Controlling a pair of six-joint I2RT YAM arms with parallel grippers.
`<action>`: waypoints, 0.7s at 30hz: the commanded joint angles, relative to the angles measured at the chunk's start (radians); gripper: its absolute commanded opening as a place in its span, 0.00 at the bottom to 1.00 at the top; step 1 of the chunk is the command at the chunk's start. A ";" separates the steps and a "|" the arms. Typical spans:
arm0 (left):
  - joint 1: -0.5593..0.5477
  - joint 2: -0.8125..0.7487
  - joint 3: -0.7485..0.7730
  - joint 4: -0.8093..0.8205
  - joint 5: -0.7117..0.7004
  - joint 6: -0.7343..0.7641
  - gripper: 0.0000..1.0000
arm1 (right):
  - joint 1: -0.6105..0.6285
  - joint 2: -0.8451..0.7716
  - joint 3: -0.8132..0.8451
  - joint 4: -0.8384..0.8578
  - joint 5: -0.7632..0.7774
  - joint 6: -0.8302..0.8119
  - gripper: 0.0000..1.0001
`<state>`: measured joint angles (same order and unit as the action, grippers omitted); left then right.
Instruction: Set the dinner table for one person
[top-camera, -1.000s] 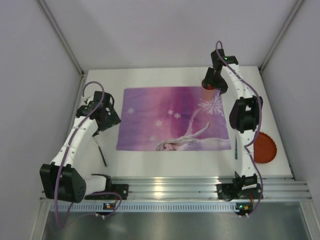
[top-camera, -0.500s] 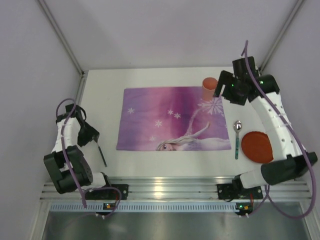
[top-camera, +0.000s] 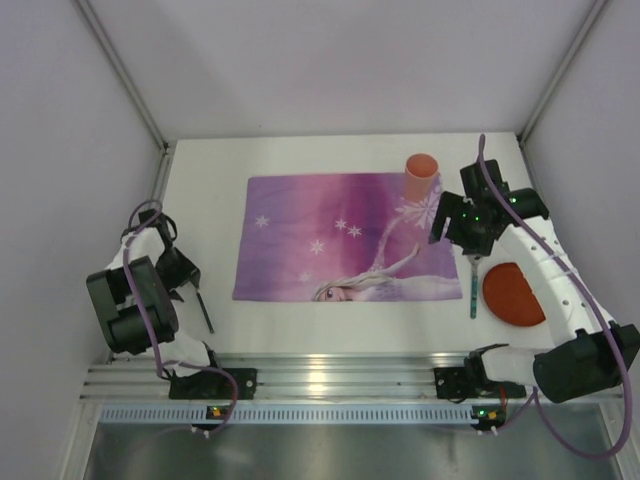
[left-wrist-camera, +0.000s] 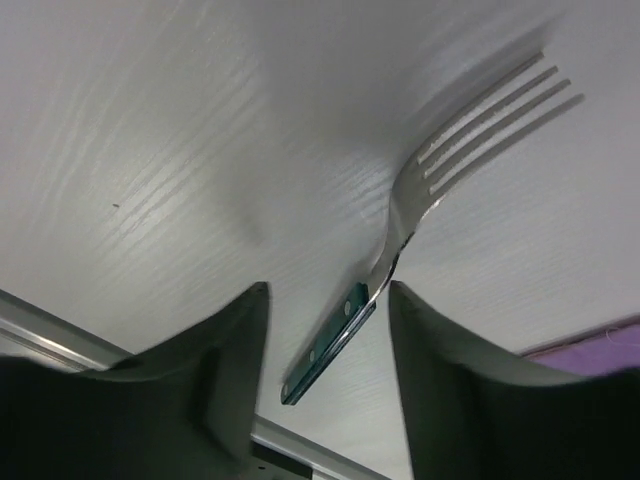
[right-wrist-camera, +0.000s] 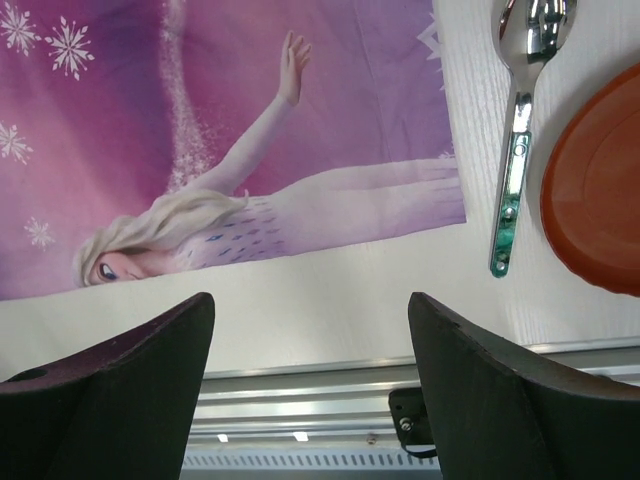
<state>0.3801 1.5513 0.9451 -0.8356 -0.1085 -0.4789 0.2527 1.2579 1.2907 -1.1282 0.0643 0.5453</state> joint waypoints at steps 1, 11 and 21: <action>0.006 0.044 0.000 0.055 -0.011 0.029 0.50 | -0.027 -0.029 0.035 0.027 0.000 -0.039 0.79; 0.006 0.080 0.026 0.089 -0.056 0.040 0.00 | -0.046 -0.008 0.088 -0.013 0.012 -0.094 0.78; -0.090 -0.106 0.185 0.309 0.549 0.091 0.00 | -0.049 -0.074 0.095 -0.074 0.012 -0.104 0.78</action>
<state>0.3393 1.5036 1.0626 -0.7124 0.1246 -0.3992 0.2131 1.2434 1.3560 -1.1740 0.0666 0.4557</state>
